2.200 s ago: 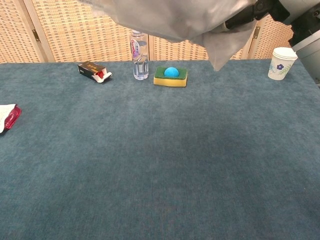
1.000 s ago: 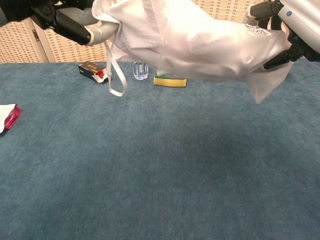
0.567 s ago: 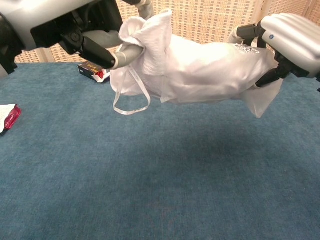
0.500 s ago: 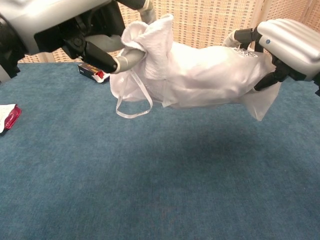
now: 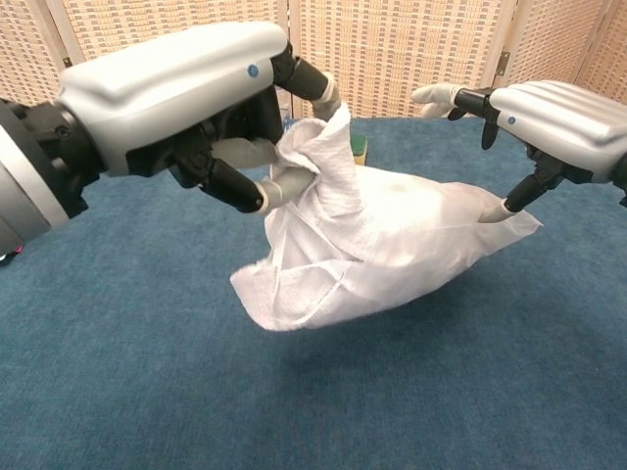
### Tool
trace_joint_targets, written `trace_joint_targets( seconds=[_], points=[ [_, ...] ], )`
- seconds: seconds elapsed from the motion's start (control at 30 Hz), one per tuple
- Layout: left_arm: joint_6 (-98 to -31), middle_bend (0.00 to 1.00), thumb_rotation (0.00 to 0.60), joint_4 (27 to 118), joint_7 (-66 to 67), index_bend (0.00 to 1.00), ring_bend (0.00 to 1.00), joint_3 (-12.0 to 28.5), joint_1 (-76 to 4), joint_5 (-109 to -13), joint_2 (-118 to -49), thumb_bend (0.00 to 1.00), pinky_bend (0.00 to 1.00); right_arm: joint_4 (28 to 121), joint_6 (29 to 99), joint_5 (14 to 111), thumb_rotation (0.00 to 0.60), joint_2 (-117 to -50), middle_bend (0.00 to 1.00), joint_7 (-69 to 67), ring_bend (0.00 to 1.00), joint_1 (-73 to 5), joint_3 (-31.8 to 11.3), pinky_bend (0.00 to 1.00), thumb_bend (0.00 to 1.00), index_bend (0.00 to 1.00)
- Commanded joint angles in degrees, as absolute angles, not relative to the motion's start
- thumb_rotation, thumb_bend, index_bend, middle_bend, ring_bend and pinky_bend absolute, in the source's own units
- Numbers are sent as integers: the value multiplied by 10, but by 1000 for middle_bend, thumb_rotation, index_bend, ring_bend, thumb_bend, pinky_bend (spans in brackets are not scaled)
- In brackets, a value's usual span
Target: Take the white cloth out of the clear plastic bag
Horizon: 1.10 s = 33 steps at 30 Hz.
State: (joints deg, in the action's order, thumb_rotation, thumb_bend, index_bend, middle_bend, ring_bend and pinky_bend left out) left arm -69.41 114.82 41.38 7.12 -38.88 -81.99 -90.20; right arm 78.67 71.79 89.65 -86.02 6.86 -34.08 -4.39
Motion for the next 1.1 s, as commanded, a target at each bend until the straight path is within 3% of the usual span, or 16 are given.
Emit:
trace_joint_targets(
  seconds=[0.03, 0.4, 0.83, 0.87, 0.93, 1.1],
  points=[
    [-695, 1000, 600, 1145, 414, 700, 933, 69, -387, -819, -905, 584, 1000, 792, 715, 893, 600, -855, 130, 72, 152, -338, -44, 382, 0, 24],
    [-696, 1000, 600, 1127, 399, 700, 932, 64, -381, -834, -892, 584, 1000, 795, 722, 908, 600, -846, 154, 60, 152, -329, -37, 381, 0, 24],
    [-701, 1000, 600, 1113, 382, 701, 932, 62, -373, -850, -884, 582, 1000, 864, 686, 886, 600, -787, 159, 40, 147, -311, -20, 379, 0, 23],
    [-701, 1000, 600, 1113, 382, 701, 932, 62, -373, -850, -884, 582, 1000, 865, 688, 887, 600, -785, 185, 41, 173, -309, -19, 391, 0, 23],
    [-701, 1000, 600, 1113, 382, 701, 932, 63, -372, -849, -884, 582, 1000, 865, 695, 888, 600, -780, 336, 52, 328, -303, -17, 511, 0, 54],
    [-701, 1000, 600, 1115, 382, 701, 932, 65, -370, -847, -884, 582, 1000, 872, 700, 888, 600, -771, 860, 70, 909, -286, -5, 961, 0, 202]
  ],
)
